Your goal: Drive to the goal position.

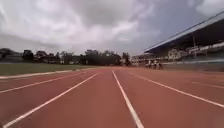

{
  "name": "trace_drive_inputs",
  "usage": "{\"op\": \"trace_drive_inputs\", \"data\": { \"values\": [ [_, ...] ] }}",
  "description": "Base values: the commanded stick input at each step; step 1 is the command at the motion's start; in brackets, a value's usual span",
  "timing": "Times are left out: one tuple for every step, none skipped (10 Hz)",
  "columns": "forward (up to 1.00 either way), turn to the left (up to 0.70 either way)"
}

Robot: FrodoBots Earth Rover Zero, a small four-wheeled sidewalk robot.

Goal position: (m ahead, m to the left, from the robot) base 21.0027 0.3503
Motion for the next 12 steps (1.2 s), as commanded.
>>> {"op": "trace_drive_inputs", "data": {
  "values": [
    [0.60,0.00],
    [0.60,0.00],
    [0.60,0.00],
    [0.60,0.00],
    [0.60,0.00],
    [0.60,0.00],
    [0.60,0.00],
    [0.60,0.00],
    [0.60,0.00],
    [0.60,0.00],
    [0.60,0.00],
    [0.60,0.00]
  ]
}}
